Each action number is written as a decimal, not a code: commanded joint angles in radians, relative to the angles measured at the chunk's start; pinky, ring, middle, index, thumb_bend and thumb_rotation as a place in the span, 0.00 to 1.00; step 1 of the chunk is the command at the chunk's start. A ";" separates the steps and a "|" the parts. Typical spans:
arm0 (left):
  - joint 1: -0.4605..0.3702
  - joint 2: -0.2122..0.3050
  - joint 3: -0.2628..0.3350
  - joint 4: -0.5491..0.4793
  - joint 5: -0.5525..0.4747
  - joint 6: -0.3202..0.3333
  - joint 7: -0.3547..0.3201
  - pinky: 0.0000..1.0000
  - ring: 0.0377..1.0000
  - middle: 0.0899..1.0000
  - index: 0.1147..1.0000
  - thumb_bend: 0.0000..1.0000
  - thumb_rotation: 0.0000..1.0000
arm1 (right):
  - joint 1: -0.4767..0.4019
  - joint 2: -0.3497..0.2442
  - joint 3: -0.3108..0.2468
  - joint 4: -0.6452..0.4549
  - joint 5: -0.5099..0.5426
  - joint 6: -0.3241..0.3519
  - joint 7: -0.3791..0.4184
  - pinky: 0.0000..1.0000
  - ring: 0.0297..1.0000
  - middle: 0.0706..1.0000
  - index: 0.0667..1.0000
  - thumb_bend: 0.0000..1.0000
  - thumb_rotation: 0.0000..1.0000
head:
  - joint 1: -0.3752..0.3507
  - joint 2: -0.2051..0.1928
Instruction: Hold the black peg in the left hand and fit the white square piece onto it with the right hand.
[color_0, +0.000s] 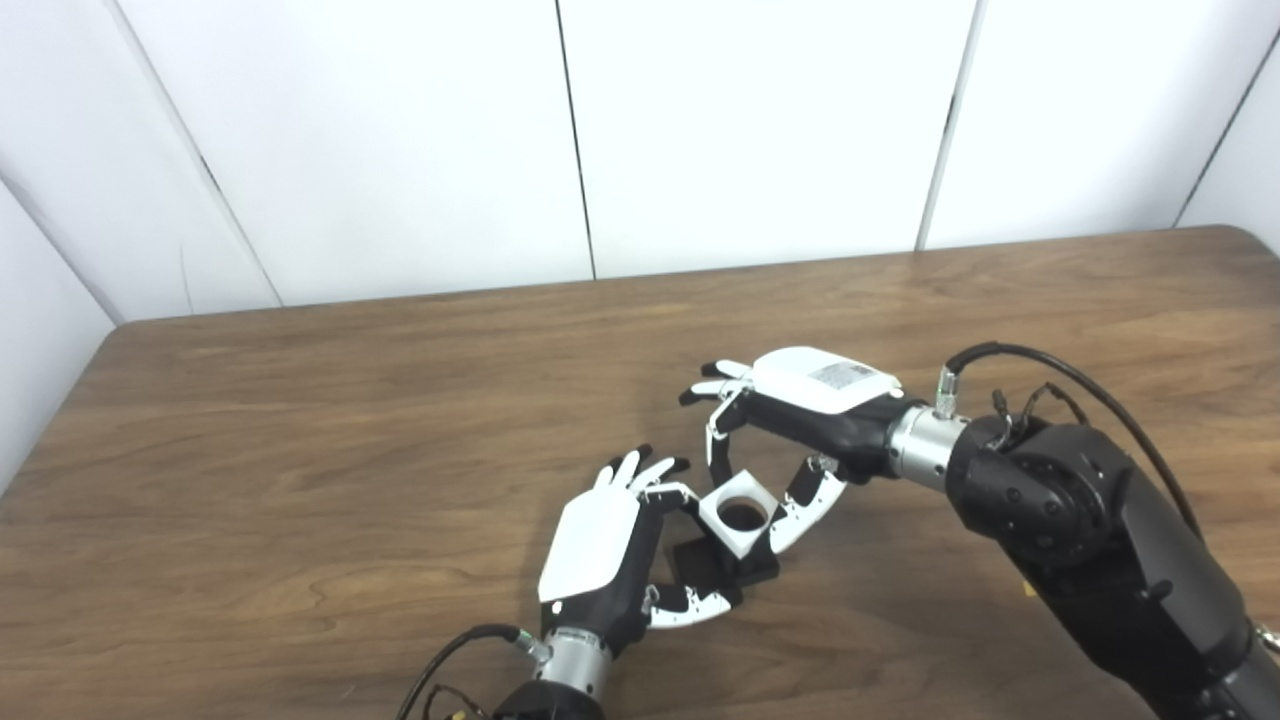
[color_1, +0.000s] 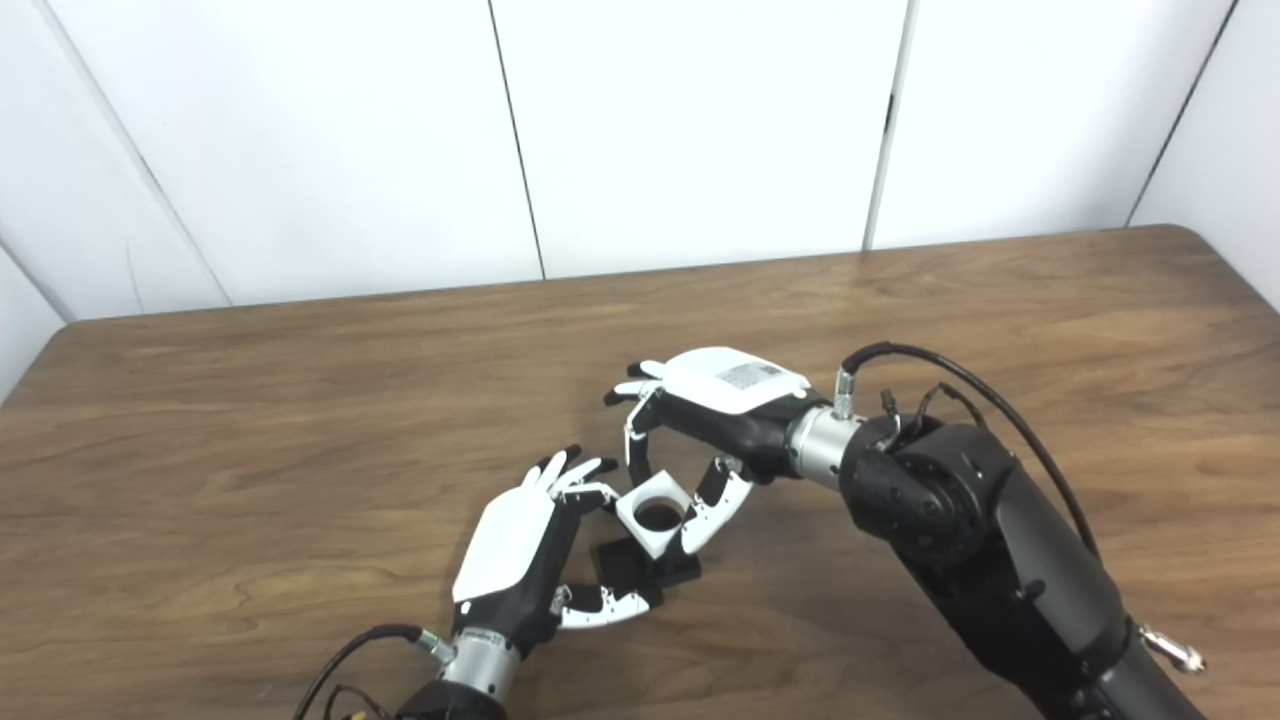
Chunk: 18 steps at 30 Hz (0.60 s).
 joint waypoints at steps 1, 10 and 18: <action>-0.011 -0.009 -0.010 0.012 0.015 0.012 -0.020 1.00 0.98 0.87 0.43 0.52 0.06 | -0.011 -0.019 -0.004 -0.023 -0.004 -0.019 -0.003 0.91 1.00 0.92 0.46 0.52 0.15 | -0.002 0.010; -0.025 -0.004 0.001 -0.005 0.011 0.031 -0.044 1.00 0.99 0.88 0.43 0.52 0.06 | -0.025 -0.021 0.002 -0.023 0.002 -0.007 0.019 0.89 1.00 0.92 0.46 0.52 0.15 | -0.010 0.056; -0.028 -0.001 0.000 -0.007 0.010 0.026 -0.046 1.00 0.99 0.88 0.43 0.52 0.06 | -0.021 -0.026 -0.002 -0.031 0.000 -0.002 0.036 0.90 1.00 0.91 0.46 0.52 0.15 | -0.012 0.061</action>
